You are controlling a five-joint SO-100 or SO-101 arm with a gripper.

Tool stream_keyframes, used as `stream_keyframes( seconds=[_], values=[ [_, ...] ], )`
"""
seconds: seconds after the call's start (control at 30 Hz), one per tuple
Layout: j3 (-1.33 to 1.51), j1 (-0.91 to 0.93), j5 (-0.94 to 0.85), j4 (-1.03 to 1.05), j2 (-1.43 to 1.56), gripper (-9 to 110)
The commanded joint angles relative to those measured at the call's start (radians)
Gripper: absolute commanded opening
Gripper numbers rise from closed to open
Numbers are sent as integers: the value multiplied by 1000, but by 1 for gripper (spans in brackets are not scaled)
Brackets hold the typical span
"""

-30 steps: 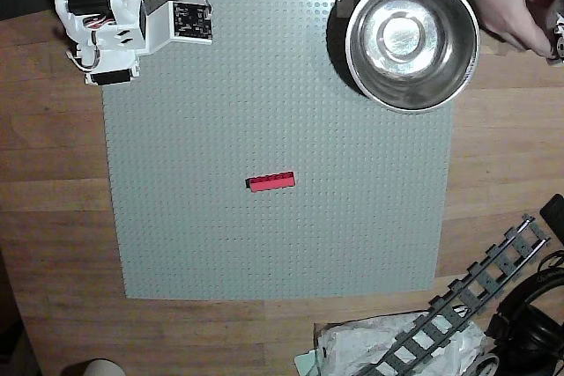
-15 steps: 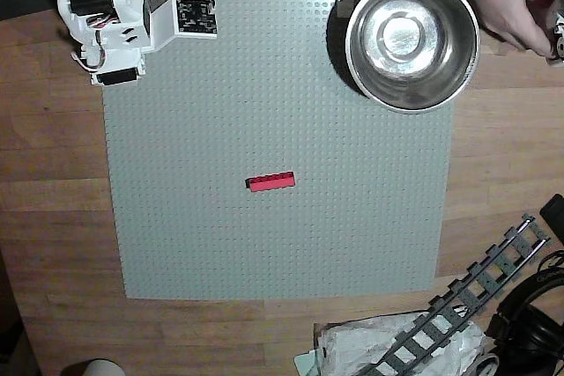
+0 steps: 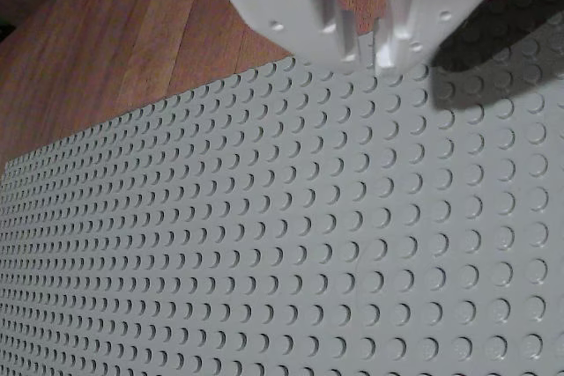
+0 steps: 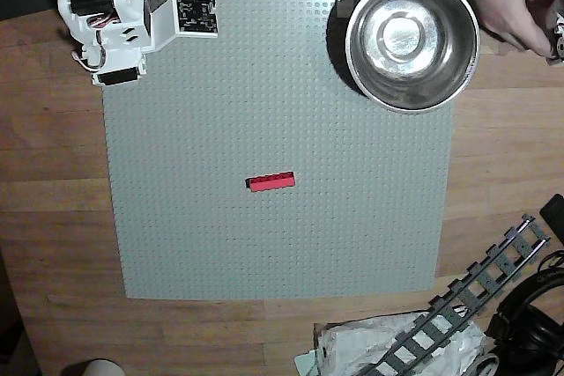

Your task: Grasp a lego block and put it in the bin.

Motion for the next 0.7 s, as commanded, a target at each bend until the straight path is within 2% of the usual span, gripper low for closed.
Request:
stream_keyframes(
  seconds=[0.0,0.67],
  values=[
    [2,5,3,3,17,0],
    [2,-6,-6,3,17,0]
  ],
)
